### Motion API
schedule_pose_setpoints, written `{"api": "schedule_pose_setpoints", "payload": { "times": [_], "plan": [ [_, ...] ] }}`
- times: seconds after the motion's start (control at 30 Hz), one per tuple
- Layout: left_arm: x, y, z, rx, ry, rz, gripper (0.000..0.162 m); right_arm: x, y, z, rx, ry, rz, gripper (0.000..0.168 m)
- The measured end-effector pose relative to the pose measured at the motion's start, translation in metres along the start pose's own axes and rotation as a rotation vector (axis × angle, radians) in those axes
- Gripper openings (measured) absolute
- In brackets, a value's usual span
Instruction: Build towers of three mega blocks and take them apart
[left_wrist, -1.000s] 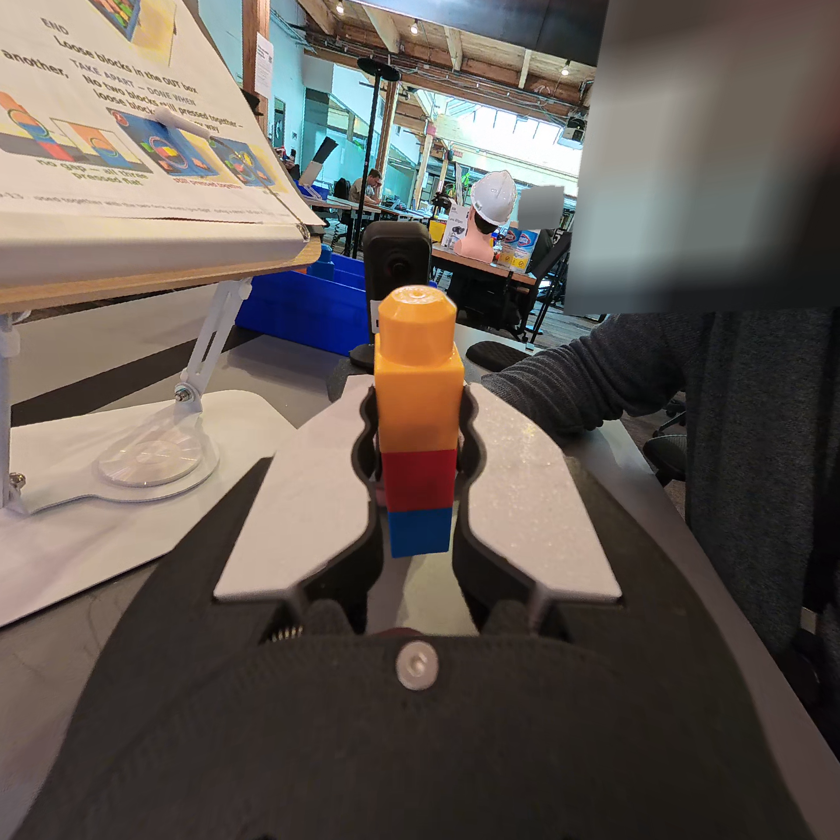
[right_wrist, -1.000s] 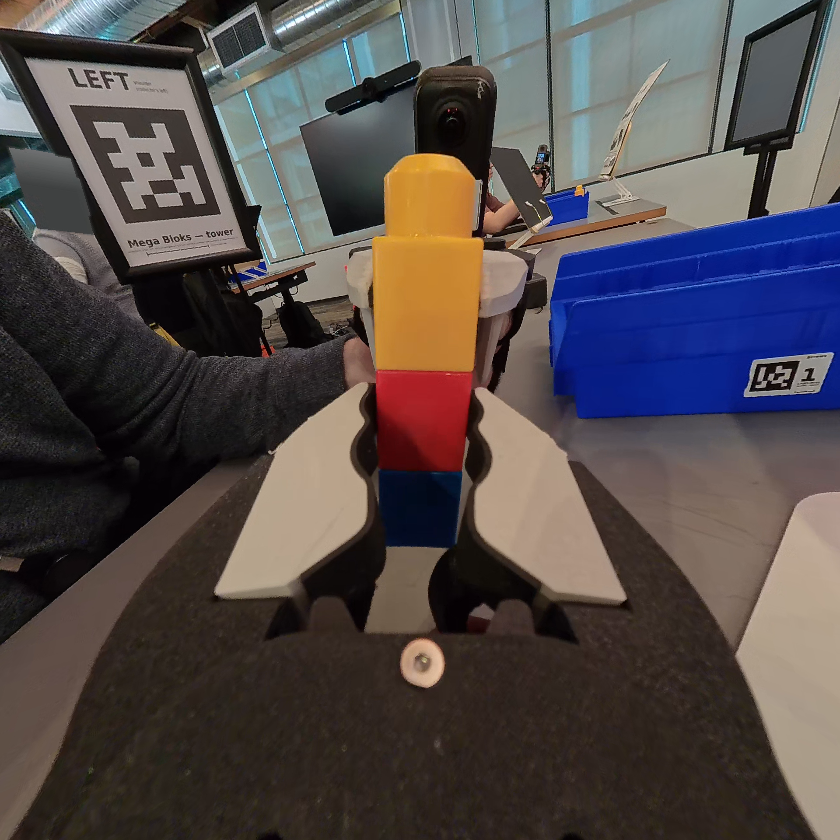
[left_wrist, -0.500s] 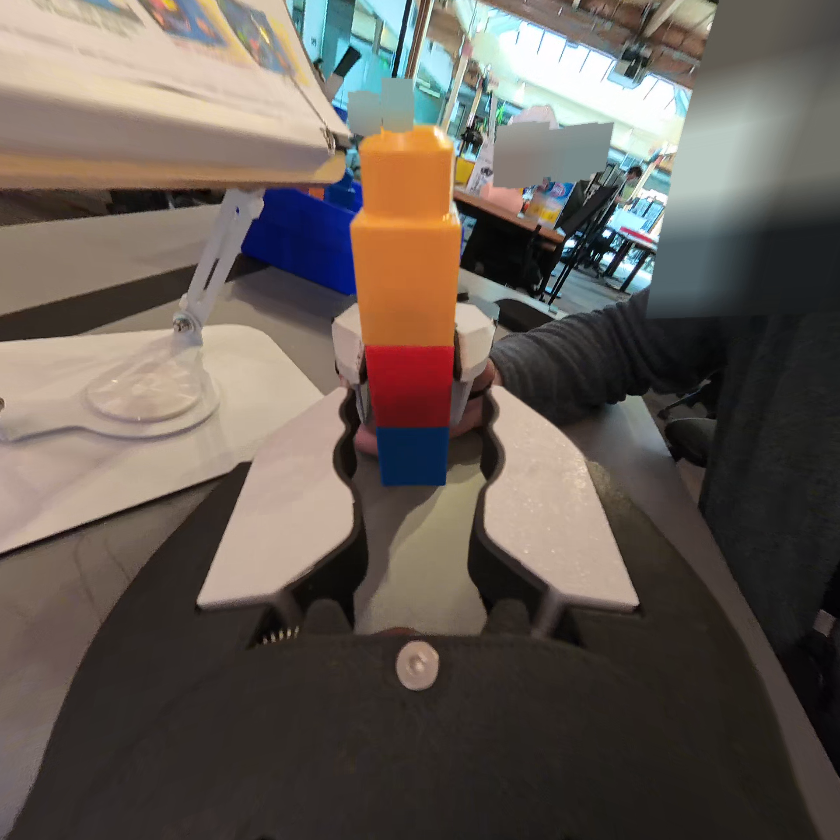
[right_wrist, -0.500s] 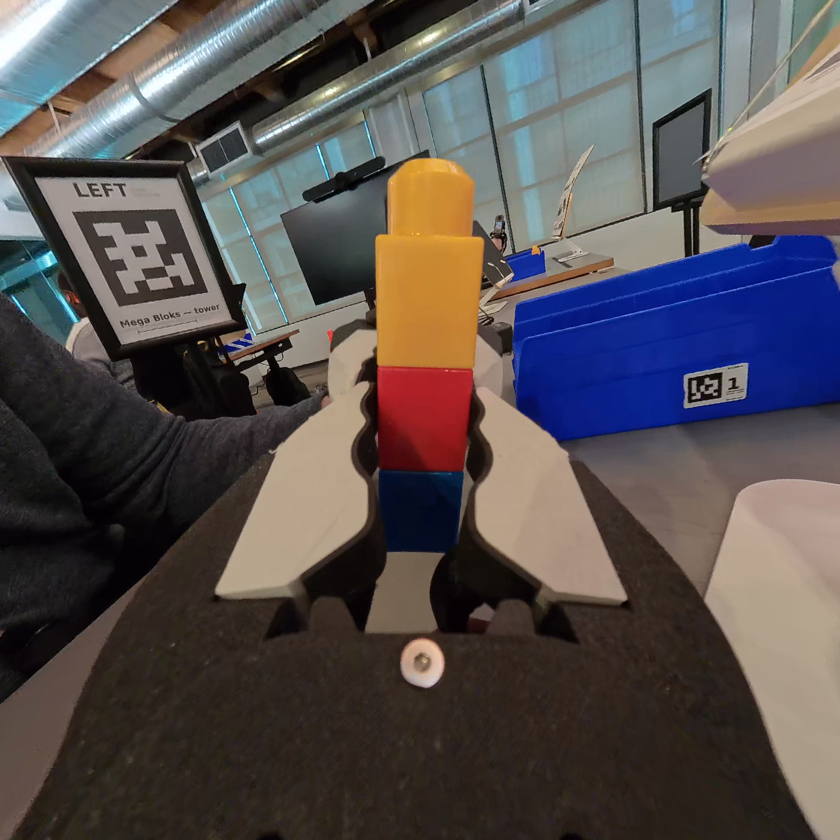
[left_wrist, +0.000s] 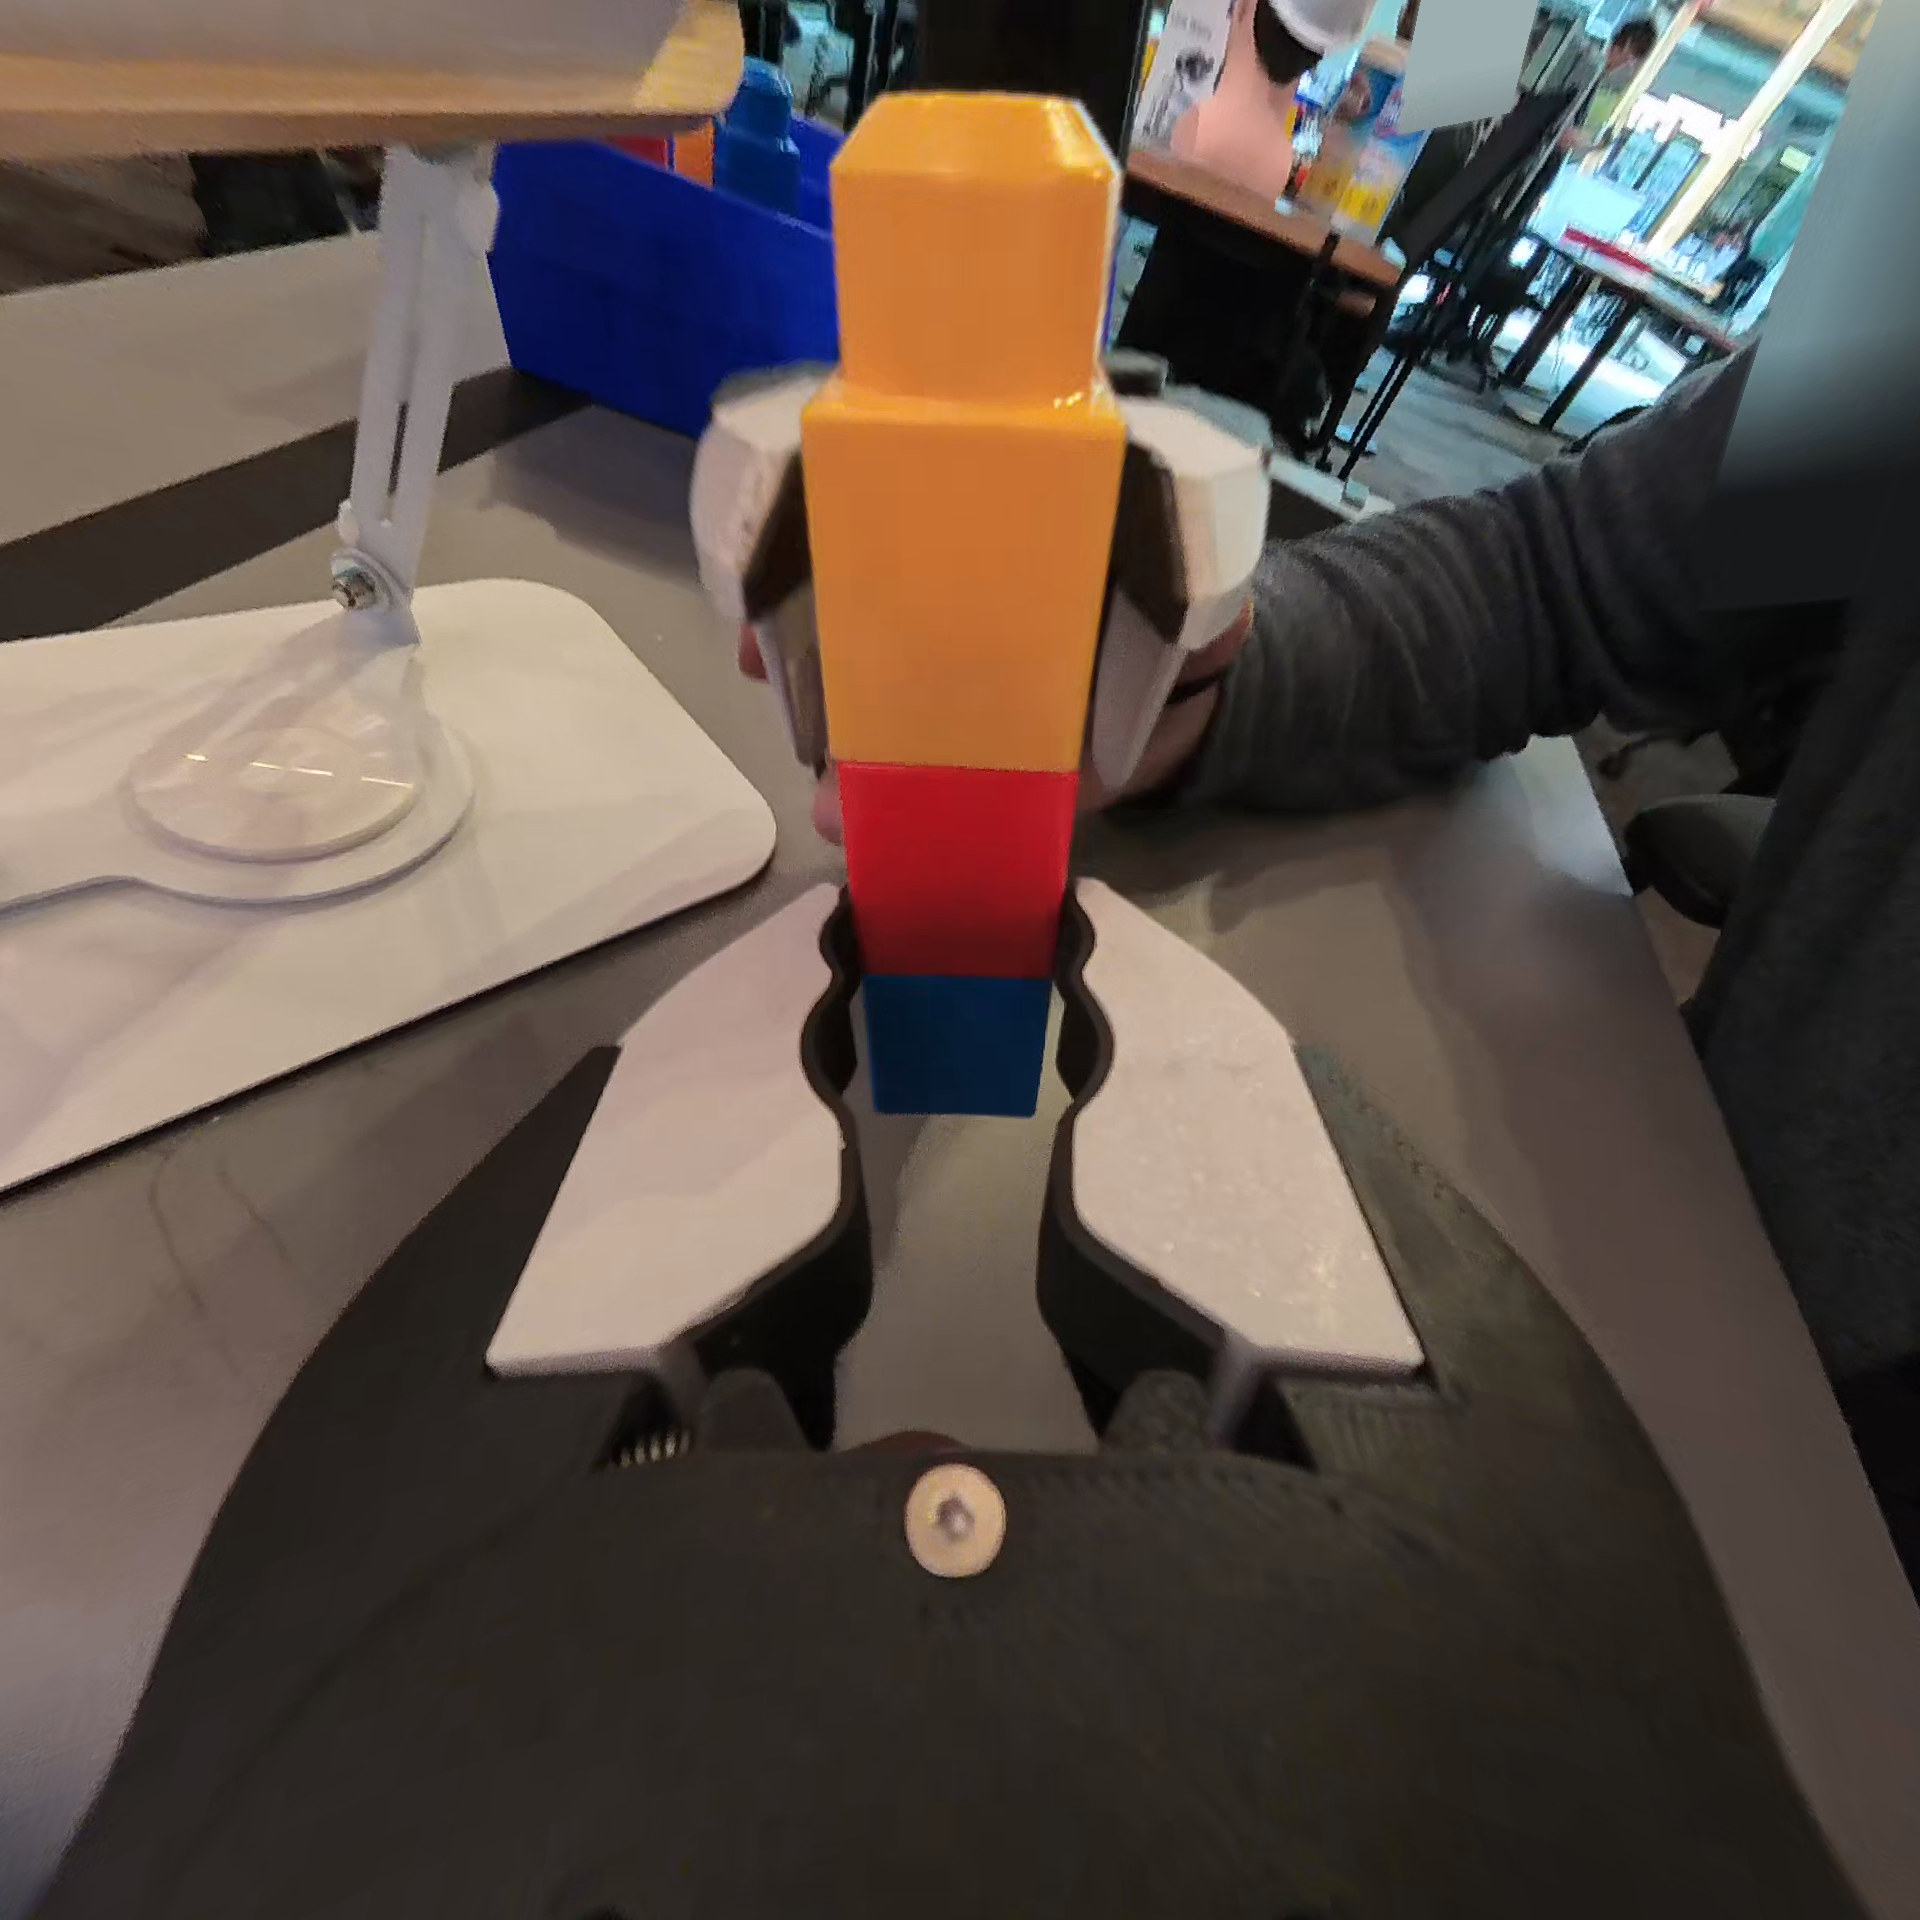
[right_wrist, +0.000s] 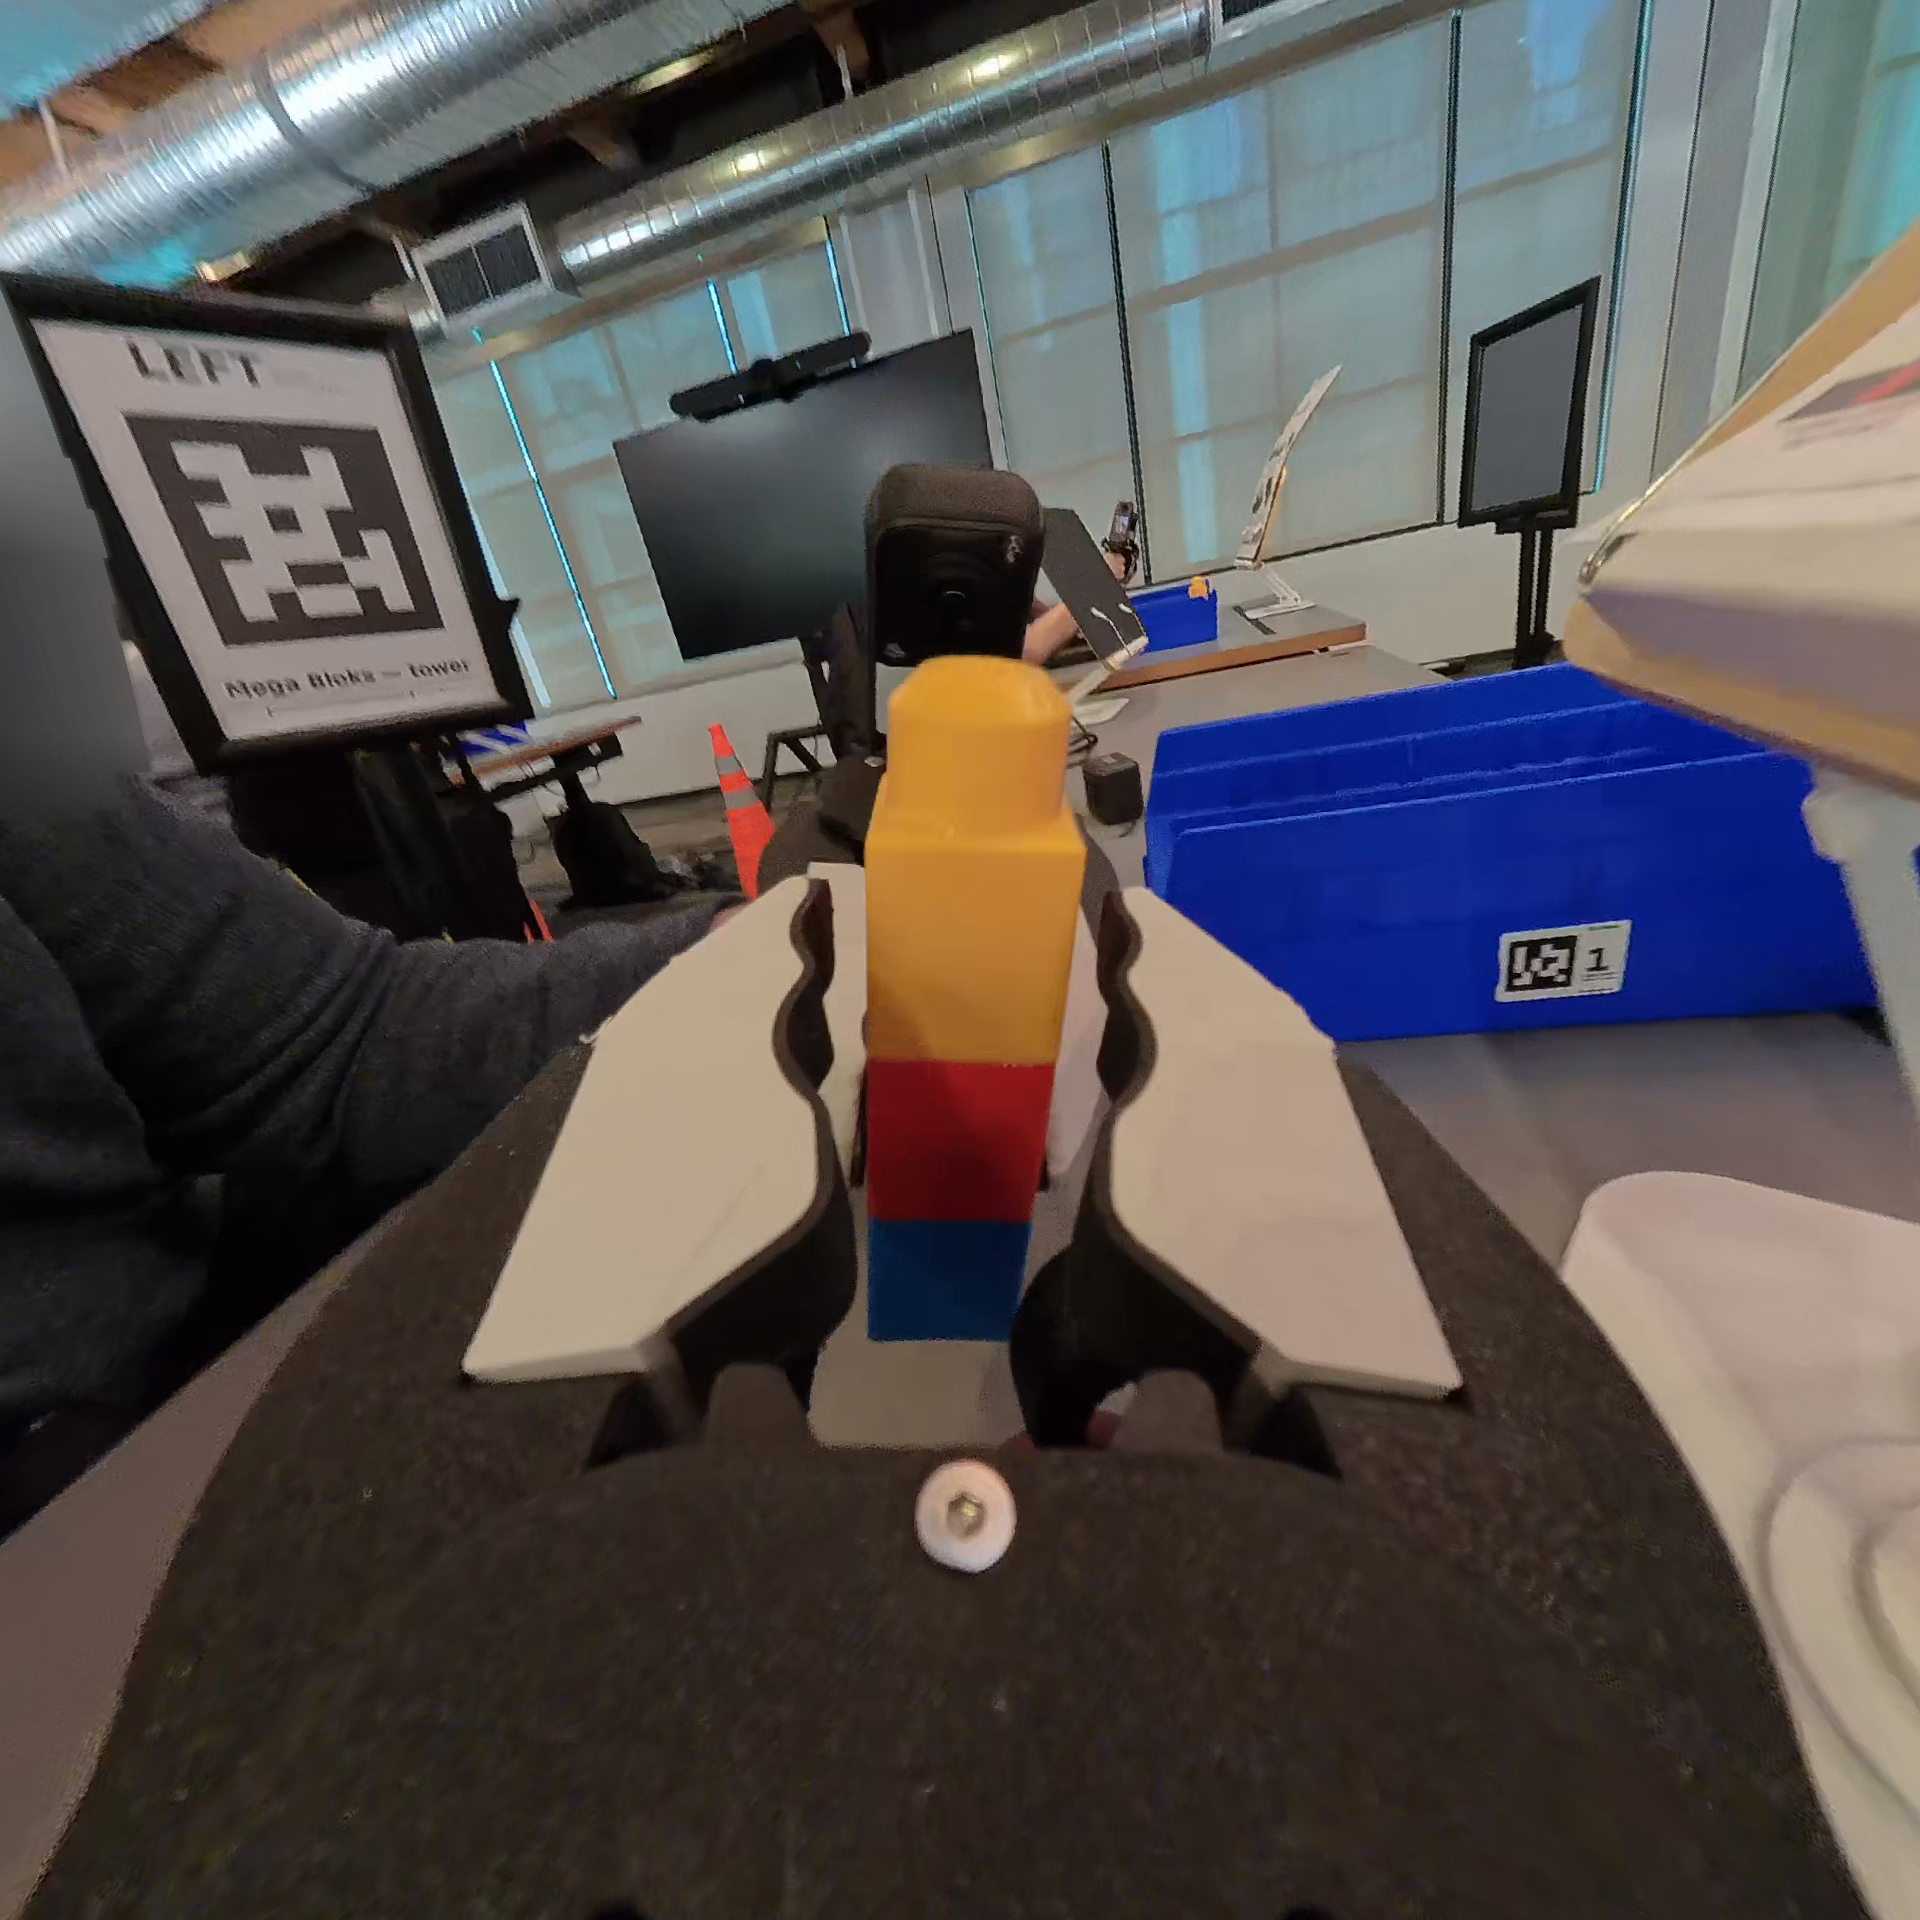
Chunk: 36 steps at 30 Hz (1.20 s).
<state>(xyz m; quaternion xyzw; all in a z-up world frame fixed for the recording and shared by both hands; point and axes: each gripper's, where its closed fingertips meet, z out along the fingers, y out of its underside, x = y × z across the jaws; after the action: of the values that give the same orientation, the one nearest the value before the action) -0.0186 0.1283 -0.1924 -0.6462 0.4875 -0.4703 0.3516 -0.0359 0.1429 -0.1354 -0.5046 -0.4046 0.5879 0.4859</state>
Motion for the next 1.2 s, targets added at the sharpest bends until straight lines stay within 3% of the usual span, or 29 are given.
{"api": "schedule_pose_setpoints", "payload": {
  "times": [0.27,0.4,0.47,0.63,0.77,0.93,1.1,1.2],
  "plan": [
    [0.003,0.012,0.005,-0.086,-0.008,0.030,0.035,-0.004,0.001,-0.002,-0.122,-0.033,-0.070,0.037],
    [0.006,0.002,0.003,-0.012,0.033,0.003,0.040,-0.005,-0.007,-0.003,-0.130,-0.029,-0.055,0.036],
    [0.008,-0.002,-0.001,0.010,0.052,0.002,0.054,-0.007,-0.017,-0.004,-0.150,-0.003,-0.092,0.036],
    [-0.002,-0.008,-0.013,0.075,0.028,-0.036,0.051,-0.022,-0.068,-0.031,-0.145,0.103,-0.162,0.036],
    [-0.005,-0.012,-0.016,0.103,0.016,-0.050,0.045,-0.026,-0.118,-0.094,-0.134,0.301,-0.228,0.036],
    [-0.004,-0.014,-0.014,0.117,0.022,-0.054,0.043,-0.015,-0.168,-0.209,-0.129,0.685,-0.300,0.036],
    [-0.003,-0.014,-0.013,0.126,0.037,-0.062,0.041,0.017,-0.161,-0.327,-0.149,1.035,-0.231,0.036],
    [-0.003,-0.015,-0.013,0.132,0.036,-0.061,0.041,0.035,-0.139,-0.373,-0.129,1.144,-0.115,0.036]
  ]
}}
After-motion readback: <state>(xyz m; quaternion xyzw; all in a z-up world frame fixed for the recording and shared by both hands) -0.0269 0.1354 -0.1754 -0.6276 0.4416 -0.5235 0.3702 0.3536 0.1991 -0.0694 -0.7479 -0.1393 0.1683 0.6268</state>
